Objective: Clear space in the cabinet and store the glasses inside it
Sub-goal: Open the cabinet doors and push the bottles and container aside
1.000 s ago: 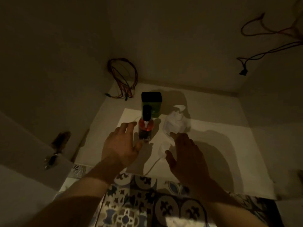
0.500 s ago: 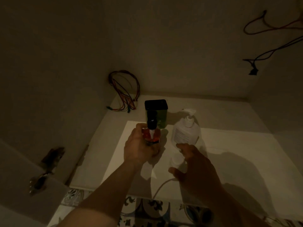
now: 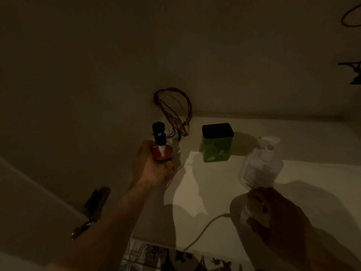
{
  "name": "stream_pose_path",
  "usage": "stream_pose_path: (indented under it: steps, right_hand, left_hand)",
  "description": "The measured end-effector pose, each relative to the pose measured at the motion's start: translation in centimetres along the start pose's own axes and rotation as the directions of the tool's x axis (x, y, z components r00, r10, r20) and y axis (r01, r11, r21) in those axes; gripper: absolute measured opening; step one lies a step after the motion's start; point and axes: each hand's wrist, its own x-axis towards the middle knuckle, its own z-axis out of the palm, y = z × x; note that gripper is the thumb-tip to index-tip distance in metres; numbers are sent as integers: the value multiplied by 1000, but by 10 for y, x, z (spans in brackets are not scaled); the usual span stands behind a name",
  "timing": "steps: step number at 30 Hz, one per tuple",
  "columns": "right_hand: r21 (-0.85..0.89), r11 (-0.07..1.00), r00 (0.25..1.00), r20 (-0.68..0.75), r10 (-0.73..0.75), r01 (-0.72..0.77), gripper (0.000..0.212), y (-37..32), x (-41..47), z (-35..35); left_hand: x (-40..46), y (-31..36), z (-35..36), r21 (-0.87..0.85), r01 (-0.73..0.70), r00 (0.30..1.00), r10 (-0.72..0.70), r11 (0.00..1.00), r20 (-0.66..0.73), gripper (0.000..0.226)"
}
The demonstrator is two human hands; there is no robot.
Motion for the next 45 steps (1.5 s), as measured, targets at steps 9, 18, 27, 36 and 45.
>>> stream_pose_path:
  steps: [9, 18, 27, 36, 45]
  right_hand:
    - [133, 985, 989, -114, -95, 110, 63, 7, 0, -4]
    - [195, 978, 998, -19, -67, 70, 63, 5, 0, -8]
    - [74, 997, 996, 84, -28, 22, 56, -10, 4, -17]
    - [39, 997, 996, -57, -65, 68, 55, -47, 15, -14]
    - [371, 897, 962, -214, -171, 242, 41, -122, 61, 5]
  left_hand:
    - [59, -22, 7, 215, -11, 998, 22, 977, -53, 51]
    - [85, -42, 17, 266, 2, 999, 10, 964, -45, 59]
    - [84, -40, 12, 165, 19, 999, -23, 986, 24, 77]
    - [-55, 0, 5, -289, 34, 992, -67, 957, -106, 25]
    - [-94, 10, 10, -43, -224, 946, 228, 974, 229, 42]
